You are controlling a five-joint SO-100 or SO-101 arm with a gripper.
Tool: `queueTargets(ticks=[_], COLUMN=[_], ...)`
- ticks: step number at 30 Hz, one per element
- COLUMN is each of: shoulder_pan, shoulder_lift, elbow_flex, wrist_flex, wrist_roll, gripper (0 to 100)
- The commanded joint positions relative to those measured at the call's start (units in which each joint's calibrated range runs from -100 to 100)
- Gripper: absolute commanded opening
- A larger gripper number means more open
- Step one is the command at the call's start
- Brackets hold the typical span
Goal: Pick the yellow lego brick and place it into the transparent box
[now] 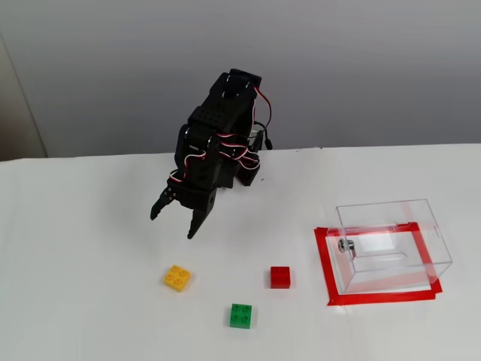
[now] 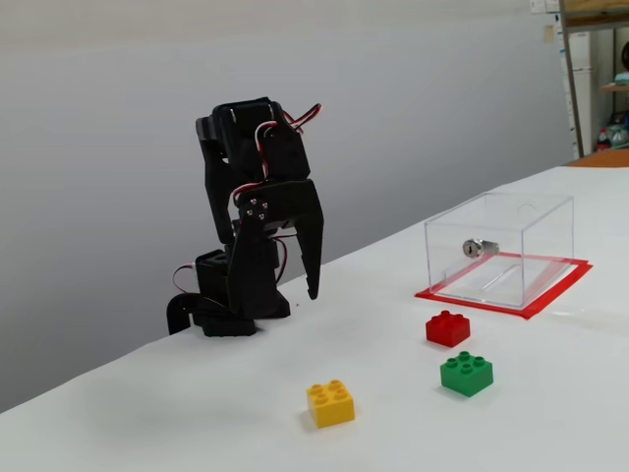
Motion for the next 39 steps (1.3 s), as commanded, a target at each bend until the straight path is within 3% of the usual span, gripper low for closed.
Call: queueTargets(ticks=[1,26,39], shoulder_pan=[0.1,-1.8,-4.2], shoulder_lift=[2.0,24.3,33.6], elbow_flex=[-4.4,-22.4,-23.1], wrist_flex=[0.1,0.2,-1.4], wrist_roll=[0.1,0.0,0.2], gripper=[36,36,35])
